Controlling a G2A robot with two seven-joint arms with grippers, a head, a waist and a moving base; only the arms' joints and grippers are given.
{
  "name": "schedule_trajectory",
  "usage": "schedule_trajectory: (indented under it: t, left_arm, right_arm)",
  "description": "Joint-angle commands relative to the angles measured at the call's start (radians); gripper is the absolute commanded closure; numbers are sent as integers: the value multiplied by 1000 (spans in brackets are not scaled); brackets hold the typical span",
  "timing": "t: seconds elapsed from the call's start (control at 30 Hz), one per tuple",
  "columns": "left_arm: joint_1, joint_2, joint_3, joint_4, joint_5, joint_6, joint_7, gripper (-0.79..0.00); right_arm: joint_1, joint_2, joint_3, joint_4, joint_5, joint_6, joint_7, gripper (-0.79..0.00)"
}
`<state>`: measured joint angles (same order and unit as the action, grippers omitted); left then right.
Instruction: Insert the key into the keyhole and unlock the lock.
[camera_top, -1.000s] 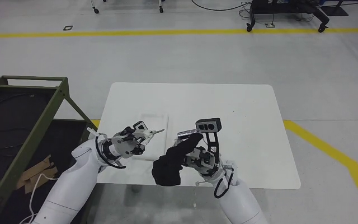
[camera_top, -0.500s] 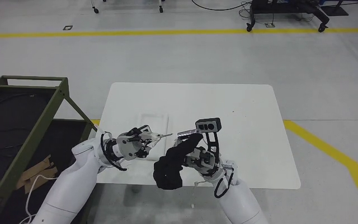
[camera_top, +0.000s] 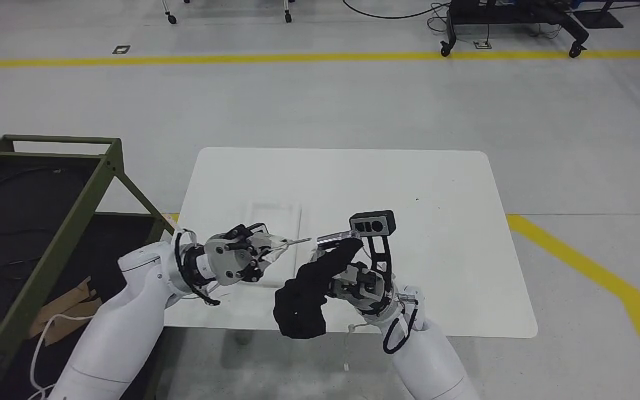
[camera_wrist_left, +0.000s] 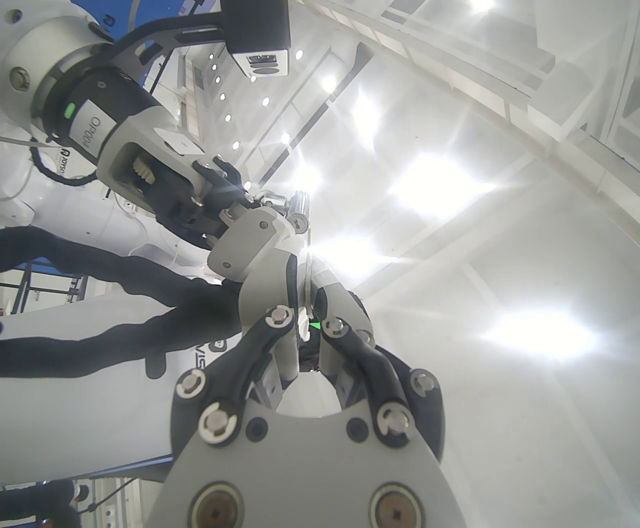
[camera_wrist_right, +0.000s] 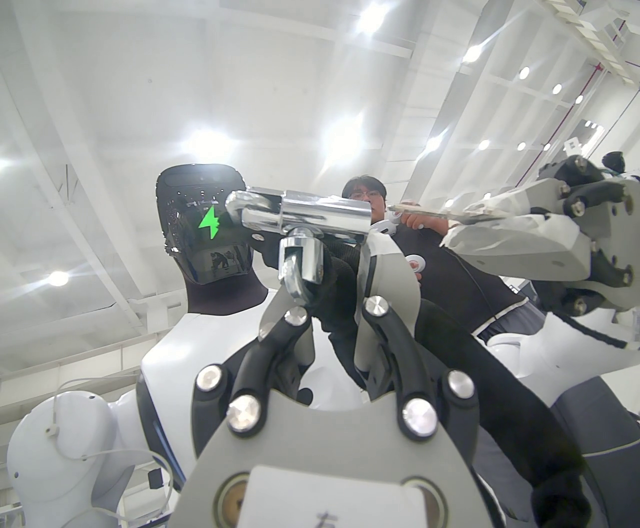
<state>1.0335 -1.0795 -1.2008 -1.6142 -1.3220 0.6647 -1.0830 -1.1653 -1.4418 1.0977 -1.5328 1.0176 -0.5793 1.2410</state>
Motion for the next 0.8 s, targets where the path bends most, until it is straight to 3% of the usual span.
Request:
schedule_trajectory:
  t: [0.0, 0.77]
  left_arm:
    - [-4, -1, 4, 1, -1, 6, 8, 0]
    - [-24, -2, 20, -6, -39, 98, 34, 0]
  right_arm:
    - [0, 0, 0, 0, 0, 0, 0, 0]
    - [0, 0, 0, 0, 0, 0, 0, 0]
